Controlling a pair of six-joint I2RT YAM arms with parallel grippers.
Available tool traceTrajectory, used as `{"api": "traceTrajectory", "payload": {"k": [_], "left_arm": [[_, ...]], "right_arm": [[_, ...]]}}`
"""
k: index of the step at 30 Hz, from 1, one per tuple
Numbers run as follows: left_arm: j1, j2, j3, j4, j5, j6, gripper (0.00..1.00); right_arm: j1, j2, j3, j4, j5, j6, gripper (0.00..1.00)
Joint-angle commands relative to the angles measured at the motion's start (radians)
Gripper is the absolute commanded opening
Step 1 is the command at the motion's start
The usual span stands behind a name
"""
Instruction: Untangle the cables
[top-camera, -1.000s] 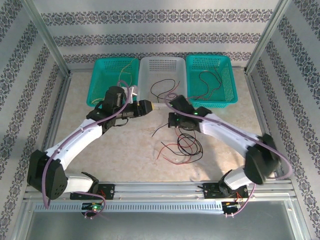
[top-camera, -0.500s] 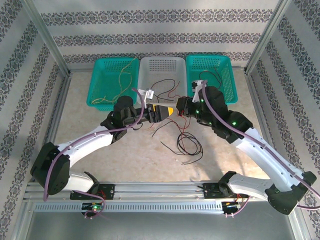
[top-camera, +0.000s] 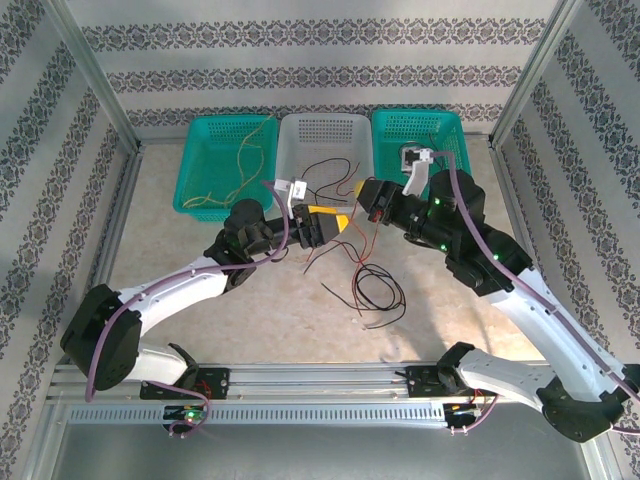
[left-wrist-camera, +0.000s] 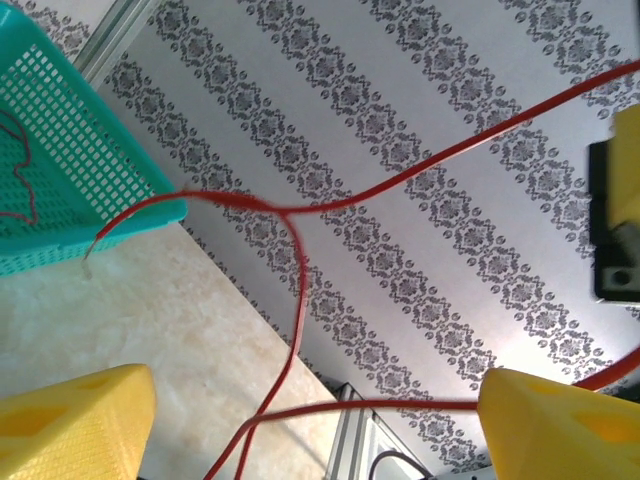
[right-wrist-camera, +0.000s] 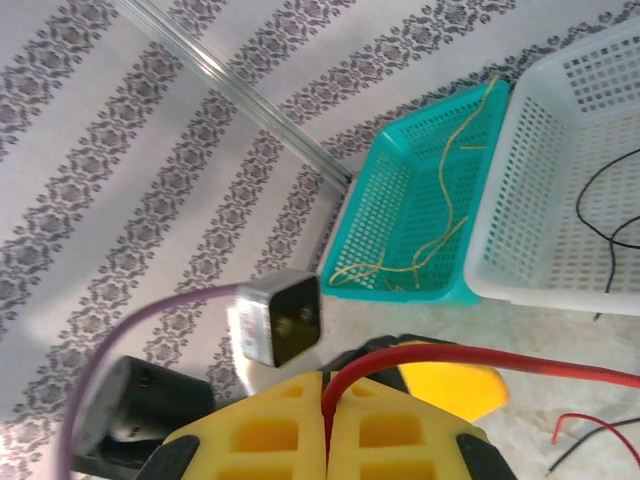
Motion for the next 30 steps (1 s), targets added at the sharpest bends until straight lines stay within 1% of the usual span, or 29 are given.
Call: {"api": "traceTrajectory", "payload": {"k": [1,5,10,12,15,18,20,27,30], "left_arm": [[-0.011,0.007,-0.022,0.045,0.005,0.003,0.81],[-0.010,0.043,-0.009,0.073,0.028,-0.006,0.81],[-0.004,0.030,0.037,0.078,0.053,-0.005,0.81],[-0.004,0.010,0.051,0.078,0.071,-0.001,0.82],[-0.004,-0.025,0.070,0.062,0.093,0.010,0.87],[-0.005,-0.063,0.095,-0.002,0.083,0.061,0.89],[-0.005,-0.075,0.121,-0.057,0.083,0.108,0.88],[-0.015,-0.107,0.232,-0.352,0.036,0.335,0.76],[-0.034,-0.112,0.278,-0.466,-0.010,0.438,0.70]], "right_arm": [[-0.022,-0.011,0.047,0.054,-0.058,0.005,0.00],[-0.052,0.013,0.064,0.080,-0.117,0.005,0.00],[-0.064,0.027,0.037,0.067,-0.114,-0.005,0.00],[-0.066,0.026,0.011,0.095,-0.124,0.010,0.00],[-0.068,0.035,0.005,0.107,-0.125,0.016,0.00],[-0.070,0.051,0.009,0.102,-0.134,0.018,0.00],[-0.068,0.056,0.004,0.107,-0.141,0.027,0.00],[-0.067,0.045,-0.022,0.115,-0.145,0.051,0.00],[-0.064,0.048,-0.028,0.122,-0.148,0.063,0.00]]}}
